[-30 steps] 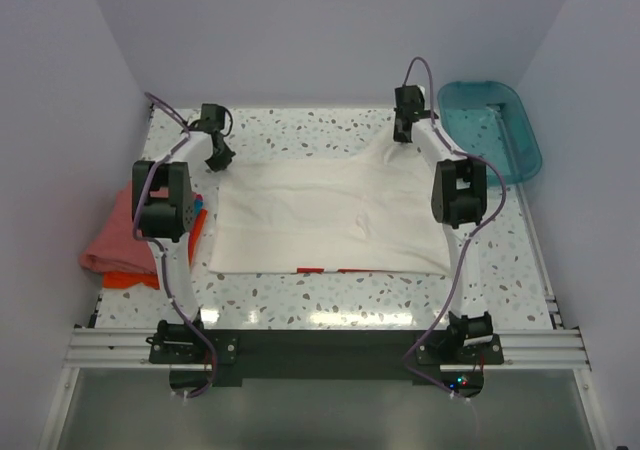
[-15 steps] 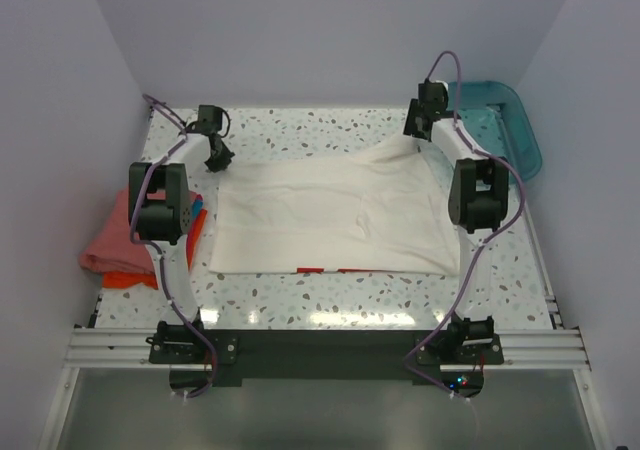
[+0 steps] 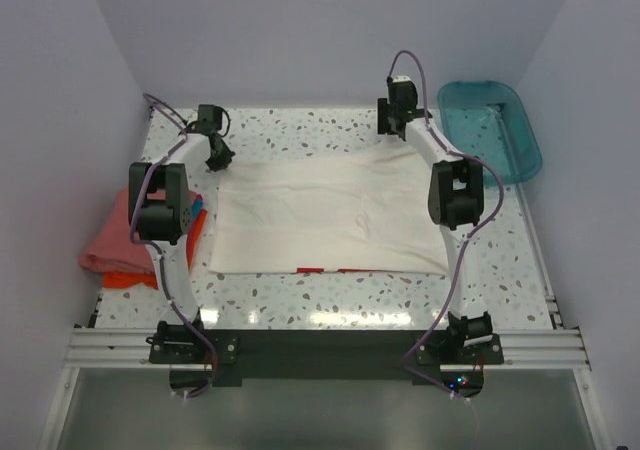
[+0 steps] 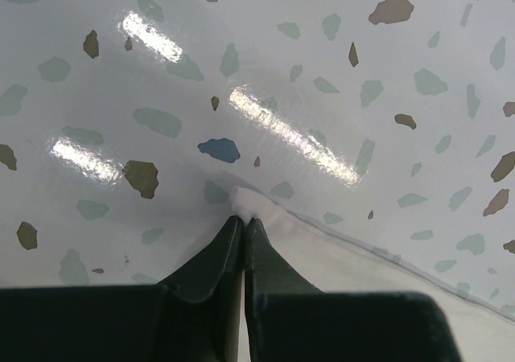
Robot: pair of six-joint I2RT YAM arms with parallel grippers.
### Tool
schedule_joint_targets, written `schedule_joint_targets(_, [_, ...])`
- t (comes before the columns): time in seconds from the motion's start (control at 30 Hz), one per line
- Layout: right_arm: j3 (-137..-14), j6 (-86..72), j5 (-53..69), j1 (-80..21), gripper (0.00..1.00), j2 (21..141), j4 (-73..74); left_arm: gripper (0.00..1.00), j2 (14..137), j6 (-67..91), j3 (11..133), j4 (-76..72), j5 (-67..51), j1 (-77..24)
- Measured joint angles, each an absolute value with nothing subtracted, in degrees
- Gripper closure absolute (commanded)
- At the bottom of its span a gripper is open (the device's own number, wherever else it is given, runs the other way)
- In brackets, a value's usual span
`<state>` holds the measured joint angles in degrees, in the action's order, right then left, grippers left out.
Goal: Fold and stack the t-shirts
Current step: Fold the tshirt
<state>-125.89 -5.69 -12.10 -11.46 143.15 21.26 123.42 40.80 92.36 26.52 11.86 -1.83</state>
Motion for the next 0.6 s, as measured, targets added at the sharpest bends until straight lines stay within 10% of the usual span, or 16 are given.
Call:
schedule_joint_targets(0.37, [-122.58,-5.52,-13.13,-11.27,0.49,143.46,24.21,1.0,123.42,40.69,92.36,26.33,11.07,-1.74])
schedule_joint_targets(0.6, [-127.15,-5.54,-13.34,-11.25,0.78,145.43,28.77,1.0,123.42,40.69,92.36,26.17,10.68,-1.63])
